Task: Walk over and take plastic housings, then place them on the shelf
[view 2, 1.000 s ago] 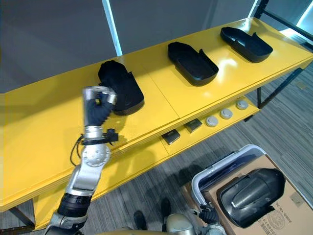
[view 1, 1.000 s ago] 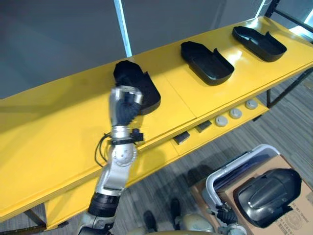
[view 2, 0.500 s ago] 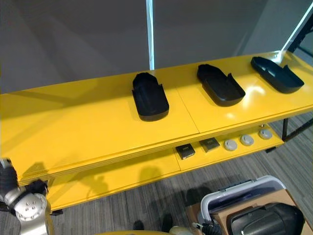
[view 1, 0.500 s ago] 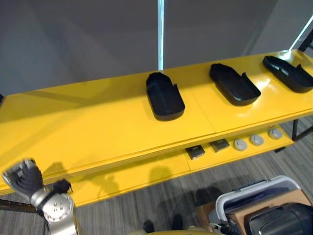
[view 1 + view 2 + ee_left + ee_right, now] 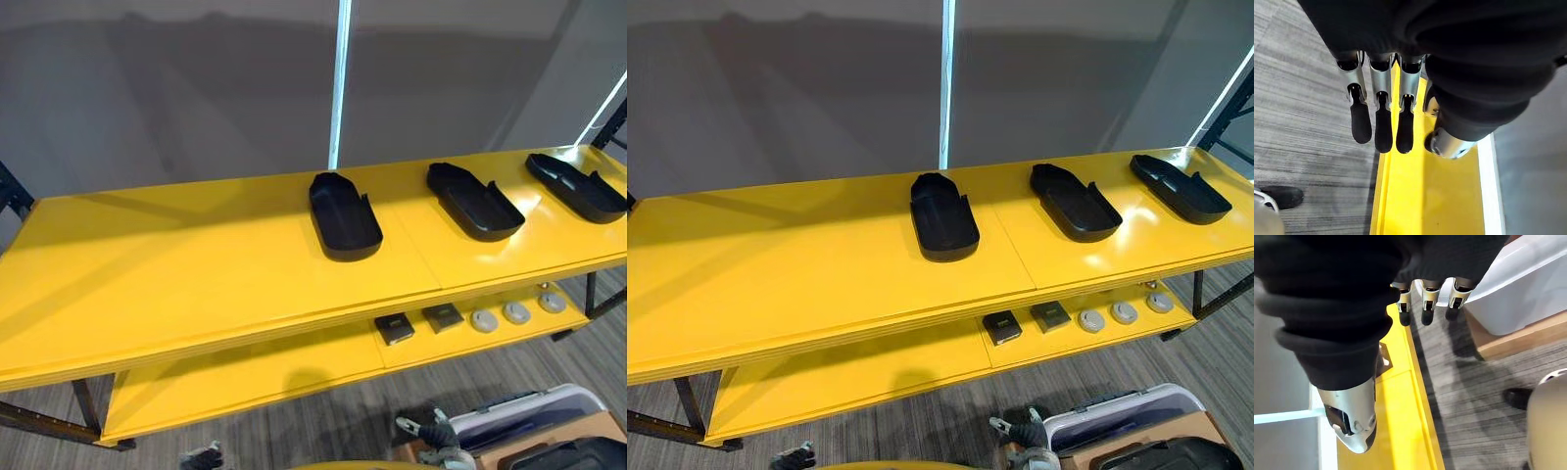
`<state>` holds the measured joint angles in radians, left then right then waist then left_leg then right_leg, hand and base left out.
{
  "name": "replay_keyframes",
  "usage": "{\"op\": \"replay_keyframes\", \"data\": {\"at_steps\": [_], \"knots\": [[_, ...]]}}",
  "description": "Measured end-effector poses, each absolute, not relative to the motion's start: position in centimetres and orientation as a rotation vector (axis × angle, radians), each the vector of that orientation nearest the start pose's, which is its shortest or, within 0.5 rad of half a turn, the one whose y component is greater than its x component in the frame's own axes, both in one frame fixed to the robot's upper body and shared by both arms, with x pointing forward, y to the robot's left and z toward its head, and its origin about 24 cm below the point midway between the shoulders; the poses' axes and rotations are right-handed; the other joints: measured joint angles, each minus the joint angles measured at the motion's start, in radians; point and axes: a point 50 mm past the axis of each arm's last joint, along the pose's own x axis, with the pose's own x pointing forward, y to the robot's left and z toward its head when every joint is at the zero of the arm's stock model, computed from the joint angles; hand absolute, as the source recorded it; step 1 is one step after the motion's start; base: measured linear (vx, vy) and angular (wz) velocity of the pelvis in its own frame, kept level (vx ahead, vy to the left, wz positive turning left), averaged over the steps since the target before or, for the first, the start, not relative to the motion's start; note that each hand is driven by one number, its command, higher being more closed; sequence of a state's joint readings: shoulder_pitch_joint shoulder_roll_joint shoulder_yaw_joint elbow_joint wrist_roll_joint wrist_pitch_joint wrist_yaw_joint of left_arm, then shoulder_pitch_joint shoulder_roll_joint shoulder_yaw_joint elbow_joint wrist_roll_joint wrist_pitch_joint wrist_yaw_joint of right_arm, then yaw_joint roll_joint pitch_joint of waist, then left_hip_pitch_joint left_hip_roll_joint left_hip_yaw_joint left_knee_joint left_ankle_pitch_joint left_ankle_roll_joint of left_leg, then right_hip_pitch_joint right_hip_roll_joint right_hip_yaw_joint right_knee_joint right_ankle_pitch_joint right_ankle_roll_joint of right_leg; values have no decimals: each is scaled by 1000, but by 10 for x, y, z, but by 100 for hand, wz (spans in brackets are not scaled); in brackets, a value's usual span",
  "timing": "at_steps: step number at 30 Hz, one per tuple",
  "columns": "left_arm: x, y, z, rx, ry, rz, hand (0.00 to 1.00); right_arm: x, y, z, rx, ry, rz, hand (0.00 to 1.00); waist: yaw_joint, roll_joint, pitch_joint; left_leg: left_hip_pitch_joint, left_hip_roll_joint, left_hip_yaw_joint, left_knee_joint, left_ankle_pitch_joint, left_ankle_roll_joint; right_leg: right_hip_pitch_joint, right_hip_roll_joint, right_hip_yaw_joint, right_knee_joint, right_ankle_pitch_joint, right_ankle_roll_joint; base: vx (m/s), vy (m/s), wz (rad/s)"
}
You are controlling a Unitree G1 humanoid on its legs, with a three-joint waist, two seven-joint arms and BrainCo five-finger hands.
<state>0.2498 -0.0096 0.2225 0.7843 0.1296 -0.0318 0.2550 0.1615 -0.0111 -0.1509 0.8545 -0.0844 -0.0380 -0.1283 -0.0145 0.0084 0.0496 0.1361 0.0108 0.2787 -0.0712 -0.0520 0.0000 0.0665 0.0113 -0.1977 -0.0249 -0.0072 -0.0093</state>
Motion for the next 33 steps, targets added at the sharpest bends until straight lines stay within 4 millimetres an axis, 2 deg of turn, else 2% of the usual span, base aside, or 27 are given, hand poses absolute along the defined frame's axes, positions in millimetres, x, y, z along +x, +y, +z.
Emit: {"op": "replay_keyframes", "data": {"at_steps": [3, 6, 11, 14, 16, 18, 21, 25, 27, 28, 29, 30, 31, 33], "knots": [[85, 199, -147, 161, 987, 395, 0, 106, -188, -149, -82, 974, -262, 0, -3, 0, 1, 7, 3, 4, 0, -2, -3, 2, 4, 5, -5, 0, 0, 31, -27, -6], [91, 198, -145, 205, 972, 347, 0, 105, -190, -150, -88, 987, -260, 0, -14, -11, 12, 18, 6, 5, 2, -6, -10, 18, 9, 6, -13, 0, -1, -10, -35, -2], [93, 195, -147, 251, 976, 279, 0, 109, -195, -149, -95, 976, -272, 0, -25, -6, 27, 16, 9, 22, 19, -16, -24, 17, 9, 23, -12, 1, -2, -36, -20, -10], [99, 197, -145, 276, 958, 264, 0, 115, -194, -148, -97, 967, -263, 0, -24, -12, 52, -9, 19, 26, 97, -52, -37, 11, 10, 46, -5, 2, -4, -40, -24, -21], [106, 197, -143, 278, 942, 260, 0, 122, -194, -146, -101, 951, -259, 0, -20, -17, 56, -58, 16, -25, 167, -58, -32, -25, 6, 77, 11, 3, -6, -24, -56, -41], [109, 196, -142, 278, 934, 262, 0, 134, -196, -142, -122, 923, -246, 0, -15, -10, 64, -88, 13, -140, 193, -65, -32, -72, 9, 129, 40, 3, -5, 15, -79, -67], [116, 196, -141, 278, 917, 264, 0, 140, -198, -141, -127, 916, -244, 0, -22, 3, 73, -75, 23, -161, 185, -101, -27, -93, 30, 177, 59, 13, -6, -23, 12, -51], [122, 196, -141, 282, 915, 260, 0, 145, -196, -140, -142, 907, -230, 0, -24, 0, 77, -66, 16, -66, 165, -106, -19, -143, 40, 285, 69, 45, 11, -65, 74, -87], [130, 199, -138, 297, 892, 277, 0, 164, -193, -132, -161, 856, -210, 0, -25, -2, 105, -81, -3, 27, 152, -106, -17, -198, 47, 397, 68, 92, 42, -96, 90, -142], [133, 200, -136, 303, 881, 282, 0, 169, -192, -130, -165, 844, -202, 0, -25, -5, 110, -93, -10, 56, 156, -108, -14, -213, 51, 419, 56, 111, 55, -141, 87, -144], [138, 204, -133, 316, 858, 294, 0, 177, -188, -127, -170, 821, -186, 0, -25, -9, 117, -122, -5, 126, 174, -111, 27, -229, 35, 435, 4, 138, 69, -168, 83, -124], [145, 205, -131, 319, 838, 295, 0, 184, -187, -124, -185, 805, -175, 0, -25, 3, 137, -143, 9, 175, 198, -117, 52, -259, 15, 314, 27, 118, 43, -166, 73, -121], [147, 204, -130, 319, 830, 295, 0, 184, -188, -124, -192, 808, -171, 0, -25, 12, 145, -141, 18, 203, 195, -117, 52, -284, 2, 234, 89, 89, 28, -132, 76, -100], [143, 206, -131, 316, 839, 305, 0, 176, -185, -129, -205, 835, -152, 0, -25, 30, 155, -124, 51, 274, 193, -116, 54, -303, -28, 50, 317, -44, 16, -77, 55, -102]]}}
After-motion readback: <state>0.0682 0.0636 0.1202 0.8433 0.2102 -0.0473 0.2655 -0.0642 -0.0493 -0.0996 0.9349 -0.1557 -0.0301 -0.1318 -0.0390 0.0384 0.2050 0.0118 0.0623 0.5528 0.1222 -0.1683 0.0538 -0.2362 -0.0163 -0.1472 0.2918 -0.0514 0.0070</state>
